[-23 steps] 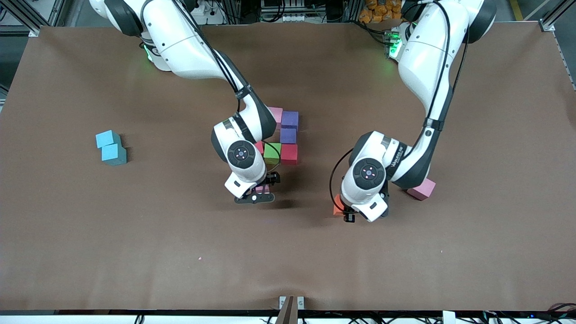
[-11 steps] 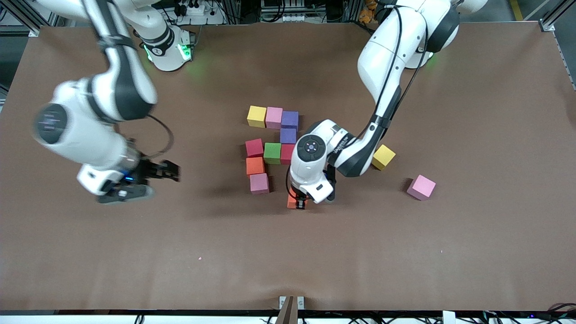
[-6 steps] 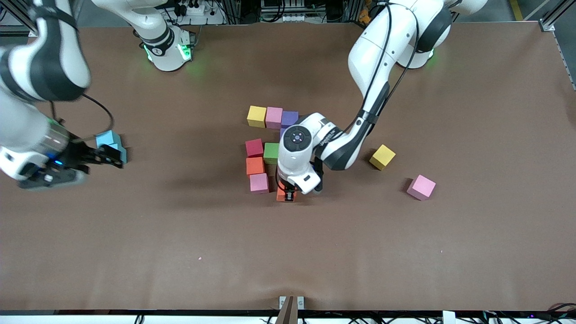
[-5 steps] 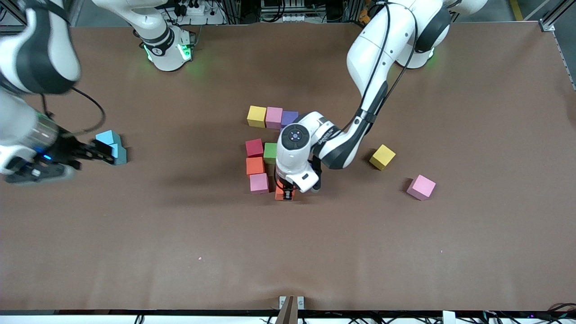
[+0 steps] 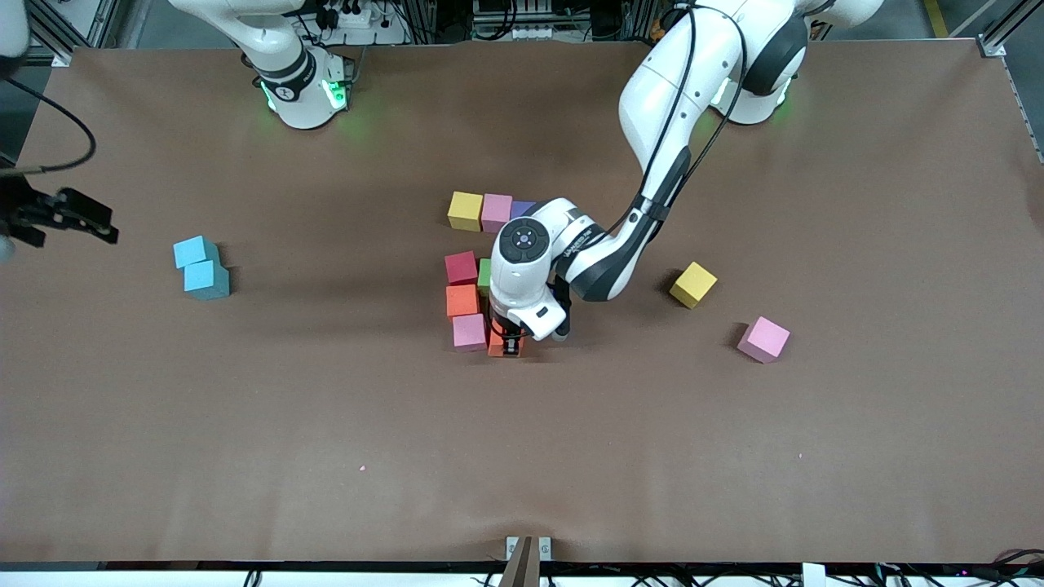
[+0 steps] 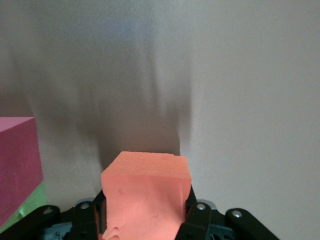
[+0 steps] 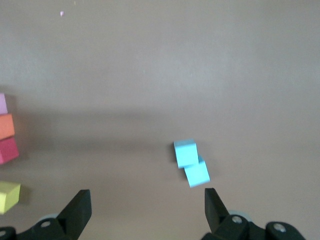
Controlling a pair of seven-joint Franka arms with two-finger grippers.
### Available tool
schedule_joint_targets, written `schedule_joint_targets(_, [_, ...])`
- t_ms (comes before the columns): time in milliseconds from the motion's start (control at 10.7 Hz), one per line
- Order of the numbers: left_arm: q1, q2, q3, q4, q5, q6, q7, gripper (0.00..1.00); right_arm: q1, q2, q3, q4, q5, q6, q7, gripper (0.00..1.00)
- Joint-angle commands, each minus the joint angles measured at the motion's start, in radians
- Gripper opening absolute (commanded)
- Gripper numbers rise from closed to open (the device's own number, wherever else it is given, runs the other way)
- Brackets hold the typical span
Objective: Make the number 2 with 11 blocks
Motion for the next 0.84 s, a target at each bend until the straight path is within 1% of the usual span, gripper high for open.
schedule_joint_targets(0, [-0.019, 0.026, 0.008, 0.032, -0.032, 0.011, -0.009, 0.36, -0.021, 0.016, 0.010, 0.064, -0.018, -0.063, 0.014, 1.00])
schedule_joint_targets(187, [-0.021, 0.027, 0.008, 0.032, -0.032, 0.017, -0.013, 0.36, -0.032, 0.009, 0.010, 0.061, -0.017, -0.083, 0.017, 1.00])
schedule_joint_targets(374, [-0.028, 0.036, 0.008, 0.032, -0.032, 0.026, -0.013, 0.36, -0.072, 0.006, 0.003, 0.062, 0.001, -0.071, 0.017, 1.00])
schedule_joint_targets(747, [-0.028, 0.047, 0.009, 0.032, -0.032, 0.055, -0.015, 0.37, -0.066, 0.010, 0.009, 0.061, 0.002, 0.003, 0.008, 1.00])
